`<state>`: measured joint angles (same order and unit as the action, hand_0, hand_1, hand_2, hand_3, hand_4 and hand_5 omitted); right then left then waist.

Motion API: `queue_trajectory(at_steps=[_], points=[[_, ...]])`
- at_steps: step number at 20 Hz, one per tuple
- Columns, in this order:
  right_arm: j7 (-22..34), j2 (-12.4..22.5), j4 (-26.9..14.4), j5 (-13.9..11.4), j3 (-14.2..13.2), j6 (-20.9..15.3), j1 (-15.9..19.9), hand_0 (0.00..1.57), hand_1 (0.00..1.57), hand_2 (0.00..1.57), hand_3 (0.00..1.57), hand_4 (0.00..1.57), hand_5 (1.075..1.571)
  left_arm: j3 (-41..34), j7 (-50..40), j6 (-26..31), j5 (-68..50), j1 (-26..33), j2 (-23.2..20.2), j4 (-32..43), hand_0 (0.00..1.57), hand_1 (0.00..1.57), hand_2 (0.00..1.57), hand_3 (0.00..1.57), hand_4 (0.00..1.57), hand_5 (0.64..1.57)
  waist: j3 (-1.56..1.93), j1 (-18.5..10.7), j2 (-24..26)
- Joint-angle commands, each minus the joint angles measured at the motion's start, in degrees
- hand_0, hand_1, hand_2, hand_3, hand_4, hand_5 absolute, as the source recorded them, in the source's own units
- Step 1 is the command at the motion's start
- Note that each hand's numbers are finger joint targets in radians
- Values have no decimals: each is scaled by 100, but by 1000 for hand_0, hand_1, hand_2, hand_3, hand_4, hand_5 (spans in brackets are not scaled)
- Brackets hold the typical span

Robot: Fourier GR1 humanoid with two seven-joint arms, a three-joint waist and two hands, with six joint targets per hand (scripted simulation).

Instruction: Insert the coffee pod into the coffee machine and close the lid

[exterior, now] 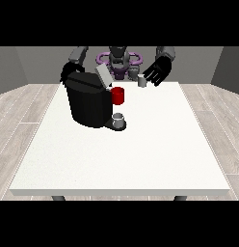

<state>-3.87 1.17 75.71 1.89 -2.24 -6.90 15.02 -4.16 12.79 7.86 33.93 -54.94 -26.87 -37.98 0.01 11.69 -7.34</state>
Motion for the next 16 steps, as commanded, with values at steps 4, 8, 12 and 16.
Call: queue_trajectory(at_steps=[4,8,12,16], points=[[41,78,166,-157,158,27,151,0,0,0,0,492,1571,-292,-425,10,-24,-714,-214,101,1209,1209,1245,1188,486,1571,-1,388,-358],[159,20,301,-214,176,-124,86,0,0,0,0,509,1571,-234,-427,-150,1,-609,127,106,1260,1260,1318,1258,490,1571,-1,445,-295],[458,38,481,-288,295,-192,307,0,0,0,0,541,1571,-201,-694,-301,122,-895,245,169,1282,1282,1329,1263,517,1571,-1,657,-387],[385,174,443,-89,-36,-178,625,0,0,0,0,459,1571,-238,-577,-122,131,-1093,55,136,1265,1265,1297,1236,485,1571,0,509,-599]])
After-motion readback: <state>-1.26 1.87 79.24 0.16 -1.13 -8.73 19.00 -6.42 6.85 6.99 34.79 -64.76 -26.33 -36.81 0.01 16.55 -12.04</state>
